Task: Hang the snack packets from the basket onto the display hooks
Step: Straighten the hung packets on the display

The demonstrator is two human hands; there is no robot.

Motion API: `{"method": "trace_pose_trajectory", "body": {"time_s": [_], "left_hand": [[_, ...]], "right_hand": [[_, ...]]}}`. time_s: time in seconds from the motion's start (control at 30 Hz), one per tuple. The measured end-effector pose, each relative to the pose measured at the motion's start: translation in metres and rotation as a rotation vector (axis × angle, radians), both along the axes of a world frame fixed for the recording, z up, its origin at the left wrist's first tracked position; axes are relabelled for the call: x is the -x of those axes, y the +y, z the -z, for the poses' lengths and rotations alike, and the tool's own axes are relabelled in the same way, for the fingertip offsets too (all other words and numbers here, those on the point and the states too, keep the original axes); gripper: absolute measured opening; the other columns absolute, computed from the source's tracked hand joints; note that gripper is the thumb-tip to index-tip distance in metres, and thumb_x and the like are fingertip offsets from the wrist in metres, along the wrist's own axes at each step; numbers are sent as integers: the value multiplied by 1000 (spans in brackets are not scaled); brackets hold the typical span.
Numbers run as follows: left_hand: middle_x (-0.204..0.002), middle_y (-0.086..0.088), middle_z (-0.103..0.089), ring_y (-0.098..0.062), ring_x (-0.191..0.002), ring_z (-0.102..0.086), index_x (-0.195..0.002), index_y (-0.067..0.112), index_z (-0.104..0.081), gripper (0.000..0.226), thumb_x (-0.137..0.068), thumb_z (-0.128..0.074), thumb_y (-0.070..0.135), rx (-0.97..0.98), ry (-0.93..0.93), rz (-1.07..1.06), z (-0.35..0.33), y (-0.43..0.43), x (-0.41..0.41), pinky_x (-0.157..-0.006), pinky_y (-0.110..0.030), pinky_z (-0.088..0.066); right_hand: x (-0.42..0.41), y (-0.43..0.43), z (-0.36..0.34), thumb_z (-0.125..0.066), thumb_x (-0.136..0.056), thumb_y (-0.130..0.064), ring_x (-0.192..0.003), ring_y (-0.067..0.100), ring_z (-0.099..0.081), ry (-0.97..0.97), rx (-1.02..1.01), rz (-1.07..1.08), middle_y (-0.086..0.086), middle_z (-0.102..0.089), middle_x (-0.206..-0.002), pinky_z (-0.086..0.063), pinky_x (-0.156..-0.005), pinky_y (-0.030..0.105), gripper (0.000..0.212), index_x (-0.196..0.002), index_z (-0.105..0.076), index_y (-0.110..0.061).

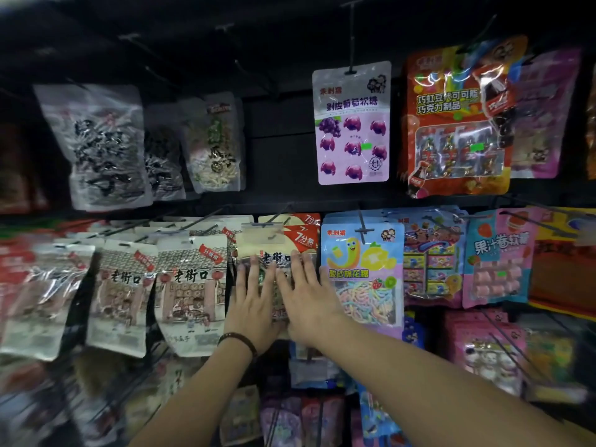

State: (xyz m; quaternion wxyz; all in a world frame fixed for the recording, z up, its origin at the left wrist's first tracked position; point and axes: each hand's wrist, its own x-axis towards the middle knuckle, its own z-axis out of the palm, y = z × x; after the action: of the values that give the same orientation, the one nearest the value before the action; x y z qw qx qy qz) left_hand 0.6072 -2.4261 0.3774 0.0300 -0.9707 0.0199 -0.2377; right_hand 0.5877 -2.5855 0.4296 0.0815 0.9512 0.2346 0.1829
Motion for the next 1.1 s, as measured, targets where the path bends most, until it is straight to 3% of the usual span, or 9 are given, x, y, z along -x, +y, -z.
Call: {"method": "trace_pose_trajectory", "body": {"time_s": [0.17, 0.3, 0.43, 0.53, 0.7, 0.93, 1.0, 1.03, 1.1], "left_hand": [[-172, -8, 37, -38, -162, 25, -165, 29, 27, 120, -92, -64, 60, 106, 12, 15, -10, -9, -8, -132, -58, -9], [-174, -12, 30, -38, -165, 15, -166, 29, 24, 116, -96, -64, 57, 100, 24, 4, -14, -14, -27, -135, -52, -13], [-174, -14, 30, -42, -163, 20, -168, 27, 16, 116, -87, -63, 54, 178, 48, 55, -16, -17, -44, -134, -55, -11], [-173, -17, 31, -49, -157, 30, -168, 23, 16, 120, -73, -49, 57, 148, 81, 49, -11, -19, -61, -131, -64, -13], [-167, -20, 41, -50, -154, 34, -165, 22, 28, 143, -77, -79, 57, 131, 158, 47, -13, -14, -68, -131, -61, -9], [-170, -19, 37, -41, -161, 25, -165, 21, 28, 118, -97, -66, 45, 101, 127, 63, -14, -9, -41, -133, -59, -15], [-175, -18, 23, -35, -165, 16, -169, 15, 14, 105, -99, -61, 36, 72, 90, 121, -14, -7, -21, -134, -53, -17], [-178, -17, 6, -33, -166, 4, -170, 10, -2, 95, -98, -60, 32, 76, 40, 168, -15, -3, -8, -133, -49, -20], [-166, -12, -39, -31, -155, -36, -158, 9, -41, 70, -92, -61, 26, 81, -160, 211, -17, 11, 20, -125, -43, -32]], "right_hand": [[-20, 3, -1, -77, -88, -46, -161, 46, 20, 29, -20, 14, 25, 28, -172, -5, -132, 64, 124, -169, 11, -16], [-39, 1, -1, -77, -89, -39, -162, 43, 21, 70, -51, 43, 25, 27, -172, -5, -132, 62, 114, -169, 0, -13], [-53, 1, -5, -74, -89, -41, -163, 43, 18, 99, -80, 64, 26, 23, -173, -8, -132, 61, 110, -169, -4, -11], [-58, 5, -6, -75, -89, -40, -162, 45, 17, 110, -70, 75, 28, 23, -172, -8, -133, 60, 113, -169, -1, -10], [-58, 14, -10, -72, -90, -34, -162, 50, 11, 113, -48, 93, 32, 16, -172, -10, -132, 59, 109, -168, 0, -8], [-47, 14, -9, -69, -92, -40, -162, 48, 11, 138, -28, 98, 31, 16, -173, -9, -132, 60, 107, -168, 0, -7], [-37, 15, -9, -68, -92, -40, -163, 46, 8, 140, -37, 66, 29, 12, -174, -10, -132, 61, 105, -168, -4, -8], [-30, 17, -9, -68, -92, -39, -164, 45, 3, 122, -58, 24, 27, 5, -175, -13, -132, 60, 99, -167, -11, -8], [-12, 24, -8, -66, -92, -34, -158, 43, -20, 34, -101, -106, 24, -23, -167, -29, -127, 57, 79, -157, -32, -7]]}}
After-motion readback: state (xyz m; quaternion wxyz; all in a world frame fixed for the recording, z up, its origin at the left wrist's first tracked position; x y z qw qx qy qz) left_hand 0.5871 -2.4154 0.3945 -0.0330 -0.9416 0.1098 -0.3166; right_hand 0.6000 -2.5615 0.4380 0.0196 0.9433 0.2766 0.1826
